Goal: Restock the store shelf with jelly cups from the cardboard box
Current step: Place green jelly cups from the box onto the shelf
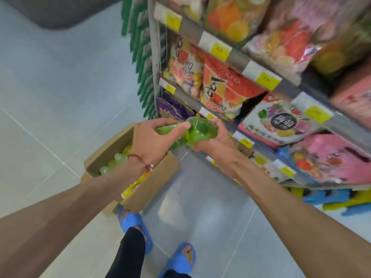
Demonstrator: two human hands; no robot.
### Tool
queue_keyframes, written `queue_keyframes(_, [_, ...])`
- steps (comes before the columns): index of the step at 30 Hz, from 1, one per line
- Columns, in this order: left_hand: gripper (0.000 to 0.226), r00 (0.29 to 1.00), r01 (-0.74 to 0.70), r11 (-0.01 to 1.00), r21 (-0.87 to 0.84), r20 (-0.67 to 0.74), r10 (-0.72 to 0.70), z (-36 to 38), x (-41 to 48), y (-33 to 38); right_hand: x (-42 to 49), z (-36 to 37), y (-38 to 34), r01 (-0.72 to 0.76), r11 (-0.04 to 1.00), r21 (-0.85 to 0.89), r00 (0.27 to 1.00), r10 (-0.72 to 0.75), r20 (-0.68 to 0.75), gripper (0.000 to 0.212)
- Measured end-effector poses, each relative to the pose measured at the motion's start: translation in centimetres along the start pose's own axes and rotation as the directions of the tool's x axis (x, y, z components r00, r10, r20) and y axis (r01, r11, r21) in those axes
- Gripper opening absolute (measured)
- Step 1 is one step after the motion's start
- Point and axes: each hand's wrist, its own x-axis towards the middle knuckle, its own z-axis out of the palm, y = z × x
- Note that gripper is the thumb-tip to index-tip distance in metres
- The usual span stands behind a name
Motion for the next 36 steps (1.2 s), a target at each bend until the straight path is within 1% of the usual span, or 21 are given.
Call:
queue_keyframes(3, [0.046,0.996,-0.088,0.996,0.006,0.009,0.087,0.0,-0.4,5.6,-1.6,-2.4,-4.4,0.027,0.997,0.07,0.998,-0.023,-0.057,0.07])
queue_keyframes(4, [0.045,0.991,-0.129,0.992,0.007,0.027,0.129,0.0,-0.8,7.6,-2.4,-3.3,-6.1,0.053,0.997,0.048,0.994,-0.048,-0.097,0.071])
queue_keyframes(6, [0.042,0.981,-0.181,0.983,-0.021,0.073,0.182,-0.1,-1.1,11.0,-4.1,-4.6,-9.3,0.128,0.991,-0.036,0.977,-0.132,-0.167,0.063])
queue_keyframes(8, [0.04,0.962,-0.248,0.968,-0.039,0.112,0.251,-0.1,-1.8,14.8,-6.2,-6.3,-12.7,0.21,0.975,-0.077,0.946,-0.223,-0.236,0.053])
queue_keyframes(10, [0.038,0.942,-0.304,0.951,-0.058,0.131,0.309,-0.2,-2.4,18.3,-8.6,-7.7,-15.9,0.284,0.952,-0.114,0.907,-0.305,-0.289,0.051])
queue_keyframes(14, [0.039,0.896,-0.415,0.907,-0.071,0.141,0.421,-0.7,-3.6,24.8,-12.7,-9.9,-21.2,0.363,0.919,-0.15,0.85,-0.393,-0.35,0.061])
queue_keyframes(17, [0.044,0.863,-0.469,0.878,-0.099,0.161,0.479,-1.6,-3.9,28.8,-15.4,-11.0,-24.1,0.411,0.891,-0.193,0.799,-0.454,-0.393,0.075])
queue_keyframes(20, [0.056,0.82,-0.54,0.838,-0.075,0.179,0.544,-2.7,-3.3,32.3,-17.7,-11.7,-26.4,0.427,0.868,-0.254,0.738,-0.496,-0.458,0.09])
queue_keyframes(23, [0.066,0.766,-0.606,0.792,-0.075,0.211,0.607,-3.7,-3.0,35.9,-20.0,-12.3,-28.6,0.423,0.849,-0.317,0.664,-0.529,-0.528,0.093])
queue_keyframes(26, [0.065,0.686,-0.676,0.725,-0.131,0.248,0.684,-4.3,-3.0,39.1,-21.8,-12.4,-30.5,0.411,0.83,-0.377,0.584,-0.557,-0.59,0.09])
queue_keyframes(28, [0.064,0.62,-0.734,0.665,-0.141,0.259,0.74,-4.9,-3.1,41.6,-22.6,-12.2,-31.9,0.398,0.817,-0.418,0.507,-0.576,-0.642,0.088])
queue_keyframes(30, [0.064,0.572,-0.776,0.617,-0.132,0.264,0.776,-5.3,-2.9,44.0,-23.2,-11.9,-33.6,0.391,0.811,-0.436,0.428,-0.579,-0.694,0.085])
queue_keyframes(33, [0.062,0.538,-0.783,0.595,-0.179,0.283,0.794,-5.6,-2.1,47.0,-23.5,-11.6,-35.9,0.385,0.807,-0.448,0.339,-0.575,-0.745,0.077])
queue_keyframes(34, [0.061,0.535,-0.779,0.595,-0.198,0.287,0.795,-5.5,-1.8,47.8,-23.6,-11.6,-36.6,0.376,0.807,-0.456,0.316,-0.574,-0.756,0.074])
queue_keyframes(36, [0.06,0.504,-0.789,0.572,-0.227,0.294,0.812,-5.3,-1.6,49.4,-23.8,-11.9,-37.8,0.342,0.803,-0.488,0.279,-0.582,-0.763,0.069])
